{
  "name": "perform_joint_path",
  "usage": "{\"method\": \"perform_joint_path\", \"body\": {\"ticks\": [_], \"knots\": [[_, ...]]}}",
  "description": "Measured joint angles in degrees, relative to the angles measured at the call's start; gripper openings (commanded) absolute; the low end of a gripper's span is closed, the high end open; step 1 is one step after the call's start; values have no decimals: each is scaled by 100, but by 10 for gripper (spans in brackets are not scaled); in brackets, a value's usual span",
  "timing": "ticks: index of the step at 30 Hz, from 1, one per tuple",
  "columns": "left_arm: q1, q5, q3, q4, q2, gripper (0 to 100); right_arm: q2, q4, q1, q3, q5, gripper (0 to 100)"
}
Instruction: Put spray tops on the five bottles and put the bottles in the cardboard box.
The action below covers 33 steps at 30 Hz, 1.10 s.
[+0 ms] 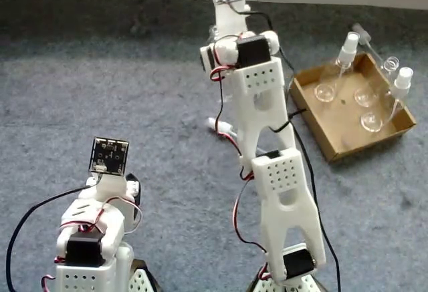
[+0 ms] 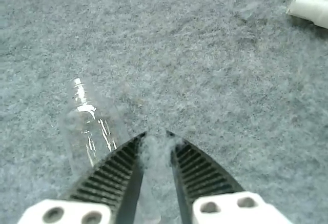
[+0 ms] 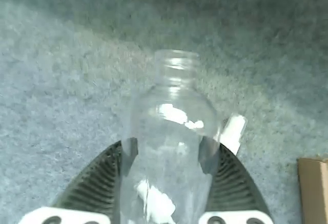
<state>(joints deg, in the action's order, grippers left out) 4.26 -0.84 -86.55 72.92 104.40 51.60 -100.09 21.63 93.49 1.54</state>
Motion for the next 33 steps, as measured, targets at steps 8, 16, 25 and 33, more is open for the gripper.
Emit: {"method": "perform_joint_path", "body": {"ticks": [8, 16, 25, 33], "knots": [[0, 0, 0, 0, -18, 6, -1802, -18, -44, -853, 422, 60], [-18, 0, 0, 0, -18, 6, -3587, -26, -53, -3429, 440, 60], [-18, 0, 0, 0, -18, 7, -5758, -26, -53, -6013, 475, 60], [-18, 0, 0, 0, -18, 7, -6945, 141, -53, -8202, 475, 60]]}}
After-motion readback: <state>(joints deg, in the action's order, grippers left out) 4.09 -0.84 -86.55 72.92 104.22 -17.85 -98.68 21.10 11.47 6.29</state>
